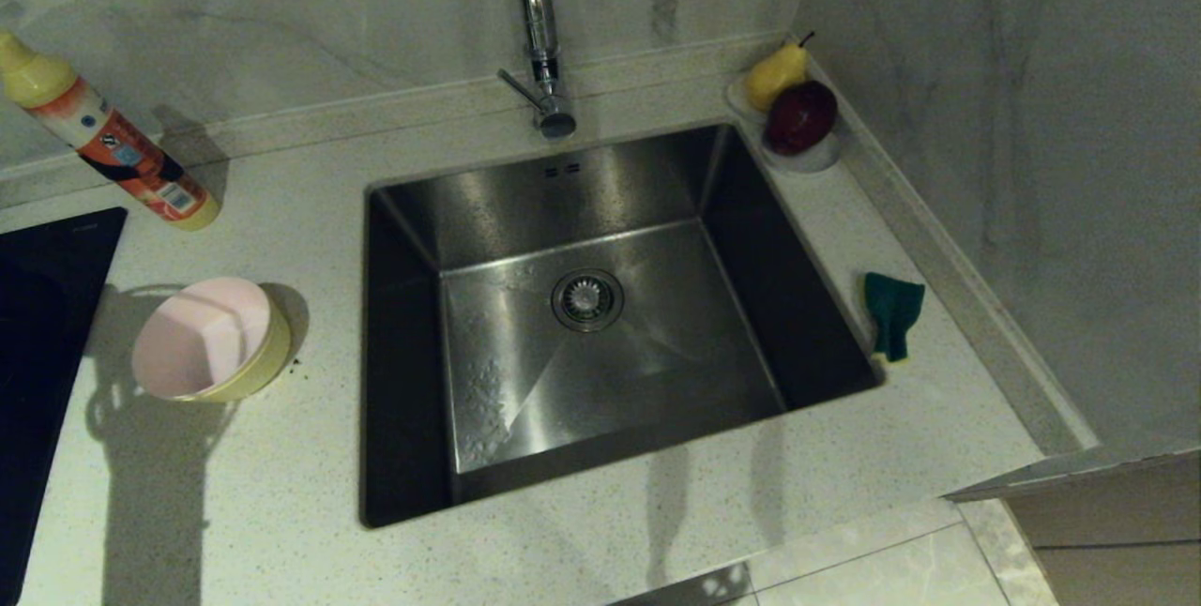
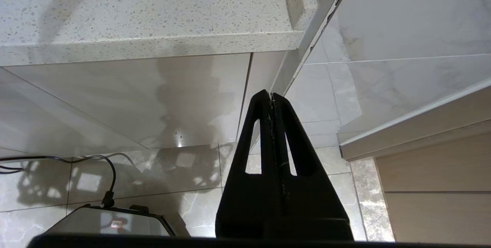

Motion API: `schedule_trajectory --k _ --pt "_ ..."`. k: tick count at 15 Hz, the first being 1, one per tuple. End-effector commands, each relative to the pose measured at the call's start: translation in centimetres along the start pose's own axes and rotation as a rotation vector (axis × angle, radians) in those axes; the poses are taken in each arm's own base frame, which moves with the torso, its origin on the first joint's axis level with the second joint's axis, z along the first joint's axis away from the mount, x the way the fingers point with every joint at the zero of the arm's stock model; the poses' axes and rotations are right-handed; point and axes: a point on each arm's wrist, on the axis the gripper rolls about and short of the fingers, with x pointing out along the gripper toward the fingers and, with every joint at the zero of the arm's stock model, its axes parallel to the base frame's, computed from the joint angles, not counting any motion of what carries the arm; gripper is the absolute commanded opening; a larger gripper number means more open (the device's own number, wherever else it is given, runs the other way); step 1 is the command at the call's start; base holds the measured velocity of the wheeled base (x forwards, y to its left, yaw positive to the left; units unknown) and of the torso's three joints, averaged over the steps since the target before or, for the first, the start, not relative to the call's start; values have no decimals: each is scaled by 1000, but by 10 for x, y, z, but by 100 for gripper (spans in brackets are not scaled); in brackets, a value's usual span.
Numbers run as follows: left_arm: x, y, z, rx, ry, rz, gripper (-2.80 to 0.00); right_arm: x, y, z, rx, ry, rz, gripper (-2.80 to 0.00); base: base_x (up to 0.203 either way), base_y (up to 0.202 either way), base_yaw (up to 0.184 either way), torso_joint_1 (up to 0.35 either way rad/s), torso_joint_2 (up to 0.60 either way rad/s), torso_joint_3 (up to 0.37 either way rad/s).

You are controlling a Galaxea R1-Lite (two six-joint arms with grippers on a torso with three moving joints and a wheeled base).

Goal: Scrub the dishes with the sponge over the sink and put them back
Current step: Place the bowl on the bowl

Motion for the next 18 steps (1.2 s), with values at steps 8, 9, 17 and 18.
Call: schedule_trajectory --k 8,9,17,18 --pt "-17 -6 3 -6 -23 -13 -280 0 0 0 -1 0 0 -280 0 0 0 0 0 0" --pt "-22 -6 0 -7 -16 -20 -280 0 0 0 -1 0 0 -280 0 0 0 0 0 0" --pt "-92 -29 -5 24 -55 -105 -280 0 0 0 -1 0 0 -280 0 0 0 0 0 0" --pt "-102 -31 -7 25 -49 -110 -280 0 0 0 -1 0 0 -280 0 0 0 0 0 0"
